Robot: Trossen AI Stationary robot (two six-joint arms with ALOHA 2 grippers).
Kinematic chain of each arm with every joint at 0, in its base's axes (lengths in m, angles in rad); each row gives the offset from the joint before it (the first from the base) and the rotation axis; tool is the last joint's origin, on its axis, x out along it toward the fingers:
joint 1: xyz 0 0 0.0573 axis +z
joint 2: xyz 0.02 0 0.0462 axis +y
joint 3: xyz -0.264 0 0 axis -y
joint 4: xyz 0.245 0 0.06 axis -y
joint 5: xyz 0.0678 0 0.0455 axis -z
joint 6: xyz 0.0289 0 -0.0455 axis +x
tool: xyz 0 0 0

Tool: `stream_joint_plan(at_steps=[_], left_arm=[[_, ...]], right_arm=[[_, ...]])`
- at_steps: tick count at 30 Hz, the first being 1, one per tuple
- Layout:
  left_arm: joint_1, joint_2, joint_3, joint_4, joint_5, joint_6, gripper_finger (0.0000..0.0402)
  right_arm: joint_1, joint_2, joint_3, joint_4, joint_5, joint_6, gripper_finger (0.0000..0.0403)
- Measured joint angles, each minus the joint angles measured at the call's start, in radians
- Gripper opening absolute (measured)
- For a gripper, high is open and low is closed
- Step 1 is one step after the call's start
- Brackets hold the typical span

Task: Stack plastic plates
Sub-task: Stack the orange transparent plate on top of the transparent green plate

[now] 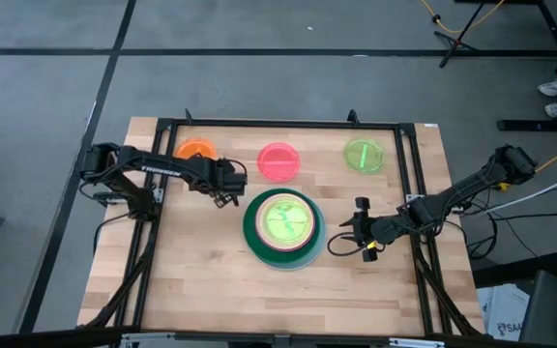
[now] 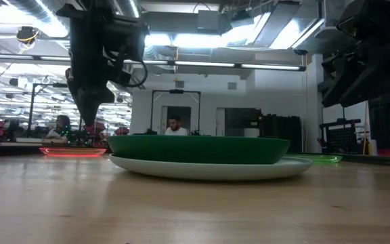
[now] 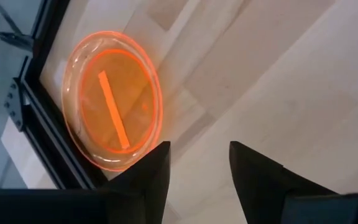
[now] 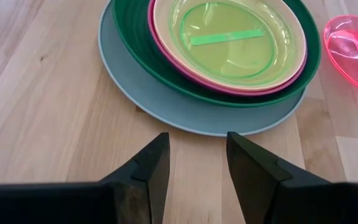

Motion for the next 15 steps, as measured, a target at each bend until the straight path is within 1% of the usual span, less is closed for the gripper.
stream_joint_plan(at_steps=[3, 6, 10, 15], left_arm=[[0.013, 0.0, -0.007, 0.016, -0.001, 0.023, 0.0158], [0.034, -0.007, -0.05, 0.084, 0.007, 0.071, 0.0158], [0.089, -0.019, -0.114, 0.153, 0.06, 0.106, 0.0158], [0.14, -0.04, -0.167, 0.189, 0.104, 0.132, 0.0158]], right_arm=[[0.0, 0.0, 0.0, 0.0, 0.0, 0.0, 0.0149], [0.0, 0.0, 0.0, 0.0, 0.0, 0.0, 0.015], [0.0, 0.0, 0.0, 0.001, 0.0, 0.0, 0.0149], [0.0, -0.001, 0.0, 0.003, 0.004, 0.0, 0.0149]])
